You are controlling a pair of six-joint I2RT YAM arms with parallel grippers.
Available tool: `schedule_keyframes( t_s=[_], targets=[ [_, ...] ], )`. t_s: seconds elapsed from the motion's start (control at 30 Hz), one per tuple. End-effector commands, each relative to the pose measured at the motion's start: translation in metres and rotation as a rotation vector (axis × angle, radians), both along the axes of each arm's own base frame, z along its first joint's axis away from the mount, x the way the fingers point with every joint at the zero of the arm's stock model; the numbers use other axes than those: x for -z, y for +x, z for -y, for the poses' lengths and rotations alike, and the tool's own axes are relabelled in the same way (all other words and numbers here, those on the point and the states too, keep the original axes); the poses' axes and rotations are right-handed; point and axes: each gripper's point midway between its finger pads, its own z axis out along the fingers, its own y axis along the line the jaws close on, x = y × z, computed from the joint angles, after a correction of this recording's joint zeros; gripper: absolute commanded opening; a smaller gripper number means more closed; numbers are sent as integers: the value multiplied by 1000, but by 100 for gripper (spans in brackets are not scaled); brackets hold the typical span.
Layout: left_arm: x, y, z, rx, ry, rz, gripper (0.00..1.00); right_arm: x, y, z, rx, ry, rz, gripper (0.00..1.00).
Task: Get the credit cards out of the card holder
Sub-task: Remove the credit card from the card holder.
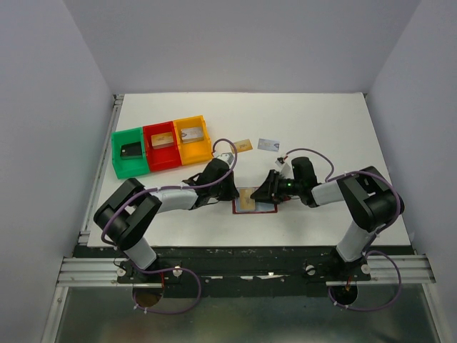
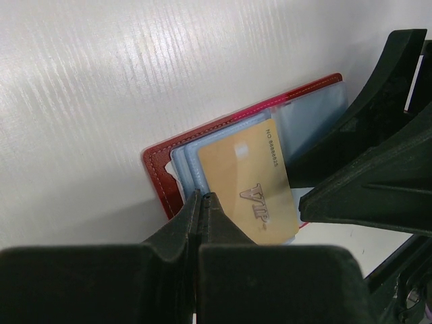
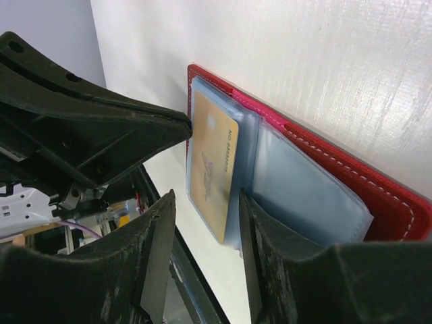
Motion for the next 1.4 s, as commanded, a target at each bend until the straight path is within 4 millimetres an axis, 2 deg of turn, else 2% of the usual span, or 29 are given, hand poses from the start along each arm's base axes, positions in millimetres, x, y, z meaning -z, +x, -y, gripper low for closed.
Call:
schedule_keyframes(
  t_s=[0.0,0.27,0.87,1.13,1.27,1.37],
  targets=[
    [16,-9,-3,10,40,-50,0,-5,4,-3,-8,37,11,50],
    [21,-11,-4,14,47,-64,0,-14,4,-9,-28,88,23,49],
    [16,-15,11,78,4,-54,0,-11,3,-22,-67,112,-14,45],
    [15,-17,10,77,6,-45,0,-7,5,-20,-31,104,-10,24],
    [11,-15,5,55,18,-30,0,-9,4,-20,-32,106,-3,19],
    [5,-14,2,40,18,-11,11,-8,2,-18,-41,91,-3,15]
  ],
)
